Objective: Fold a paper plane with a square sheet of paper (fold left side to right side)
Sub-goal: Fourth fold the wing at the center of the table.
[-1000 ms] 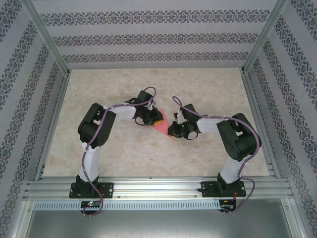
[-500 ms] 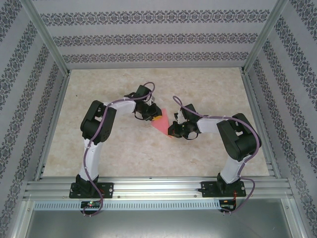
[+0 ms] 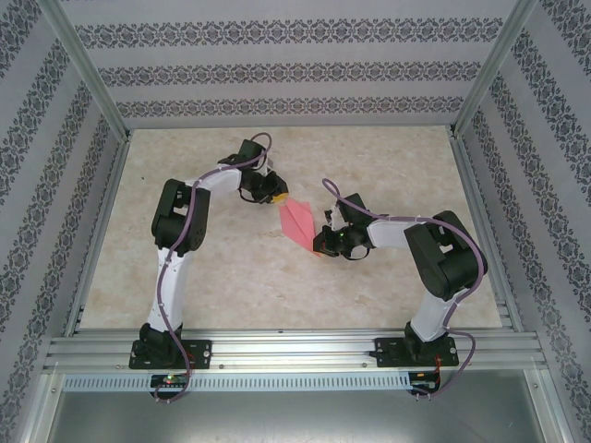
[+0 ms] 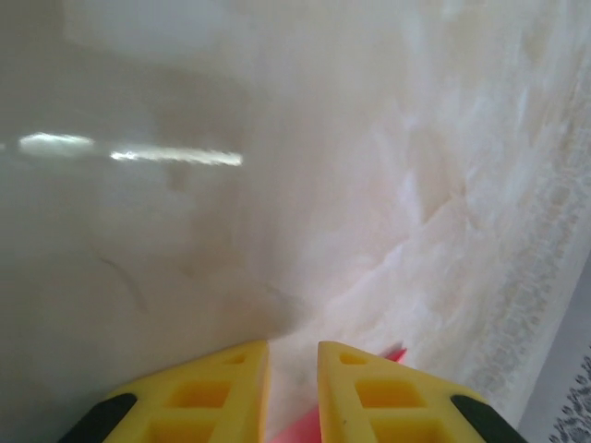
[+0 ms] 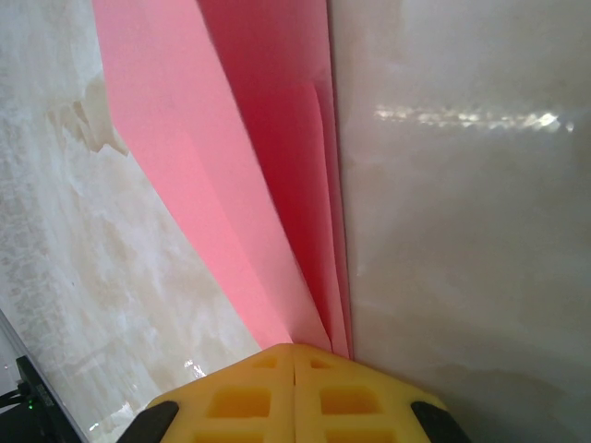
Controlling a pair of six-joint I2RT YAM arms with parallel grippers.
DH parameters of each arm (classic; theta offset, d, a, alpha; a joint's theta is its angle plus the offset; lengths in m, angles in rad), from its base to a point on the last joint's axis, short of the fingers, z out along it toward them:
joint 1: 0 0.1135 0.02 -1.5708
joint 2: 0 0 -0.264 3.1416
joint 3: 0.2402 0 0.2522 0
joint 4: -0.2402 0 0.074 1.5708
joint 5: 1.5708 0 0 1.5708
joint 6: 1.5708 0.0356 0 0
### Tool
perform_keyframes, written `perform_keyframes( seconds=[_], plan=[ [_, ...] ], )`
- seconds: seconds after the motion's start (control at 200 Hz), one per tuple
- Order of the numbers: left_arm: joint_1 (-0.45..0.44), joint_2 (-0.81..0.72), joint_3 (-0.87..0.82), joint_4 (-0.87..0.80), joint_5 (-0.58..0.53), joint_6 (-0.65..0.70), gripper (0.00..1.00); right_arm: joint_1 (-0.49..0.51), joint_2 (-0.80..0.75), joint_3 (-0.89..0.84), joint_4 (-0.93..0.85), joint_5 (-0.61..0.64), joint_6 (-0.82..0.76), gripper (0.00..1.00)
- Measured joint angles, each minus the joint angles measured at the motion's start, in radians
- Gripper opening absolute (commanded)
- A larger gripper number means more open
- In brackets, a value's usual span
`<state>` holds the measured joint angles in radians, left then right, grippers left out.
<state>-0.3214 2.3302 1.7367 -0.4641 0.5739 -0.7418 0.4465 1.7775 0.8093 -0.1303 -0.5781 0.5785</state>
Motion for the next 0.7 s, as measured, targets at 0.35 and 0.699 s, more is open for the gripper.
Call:
perform_keyframes(
  seconds=[0.35,0.699],
  plan=[
    [0.002,-0.335,-0.317,0.056,-0.043,0.026,0.24,-0.004,-0.008,0.005,-0.033,0.001,-0.004,0.07],
    [-0.224,-0.314,-0.385,0.216,0.035,-0.023,0.24,-0.004,-0.007,0.009,-0.045,0.003,-0.005,0.07]
  ],
)
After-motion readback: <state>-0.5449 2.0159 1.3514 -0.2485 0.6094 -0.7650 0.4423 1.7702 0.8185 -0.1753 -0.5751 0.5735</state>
